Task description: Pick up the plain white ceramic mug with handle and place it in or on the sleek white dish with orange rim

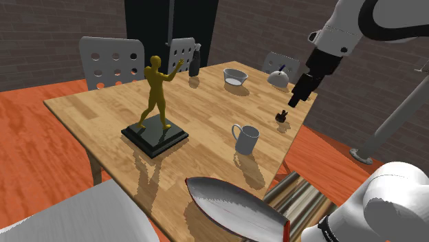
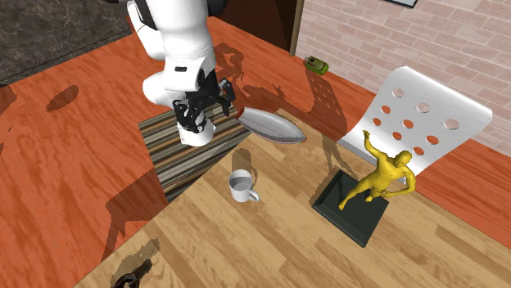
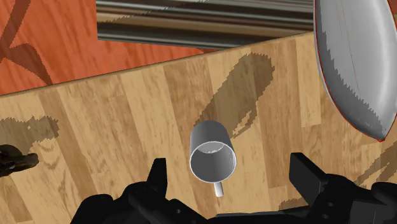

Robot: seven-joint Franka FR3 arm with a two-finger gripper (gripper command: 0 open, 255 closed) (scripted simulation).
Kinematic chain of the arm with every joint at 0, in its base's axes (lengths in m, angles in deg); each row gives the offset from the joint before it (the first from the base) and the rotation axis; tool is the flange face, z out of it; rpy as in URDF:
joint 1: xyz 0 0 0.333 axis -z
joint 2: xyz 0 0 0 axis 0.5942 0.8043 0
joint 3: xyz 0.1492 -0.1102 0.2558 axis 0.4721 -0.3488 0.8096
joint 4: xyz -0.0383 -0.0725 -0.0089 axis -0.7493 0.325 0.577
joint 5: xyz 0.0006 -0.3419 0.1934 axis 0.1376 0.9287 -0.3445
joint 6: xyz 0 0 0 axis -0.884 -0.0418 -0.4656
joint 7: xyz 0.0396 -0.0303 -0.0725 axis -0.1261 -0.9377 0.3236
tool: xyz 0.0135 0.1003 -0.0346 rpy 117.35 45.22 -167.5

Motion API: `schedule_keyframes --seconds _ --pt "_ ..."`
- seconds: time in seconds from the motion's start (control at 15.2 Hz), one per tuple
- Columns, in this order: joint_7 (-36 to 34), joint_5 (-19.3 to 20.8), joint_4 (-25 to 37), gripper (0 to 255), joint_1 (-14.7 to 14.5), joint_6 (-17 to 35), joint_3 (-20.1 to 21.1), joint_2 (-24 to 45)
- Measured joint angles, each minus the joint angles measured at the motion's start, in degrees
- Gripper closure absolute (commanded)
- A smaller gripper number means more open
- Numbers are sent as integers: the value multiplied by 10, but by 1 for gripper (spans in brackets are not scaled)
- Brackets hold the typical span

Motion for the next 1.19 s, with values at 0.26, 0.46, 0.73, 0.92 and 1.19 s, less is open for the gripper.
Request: schedule_keyframes --seconds 0.26,0.46,0.73,0.92,1.19 --pt "17 0 -24 0 -8 41 -3 20" --pt "38 -1 -49 0 -21 98 -3 54" --pt "71 -2 -80 0 -37 181 -6 111" --pt "97 -3 -91 0 -49 241 -8 162" --pt "122 -8 -101 0 -66 316 -6 230"
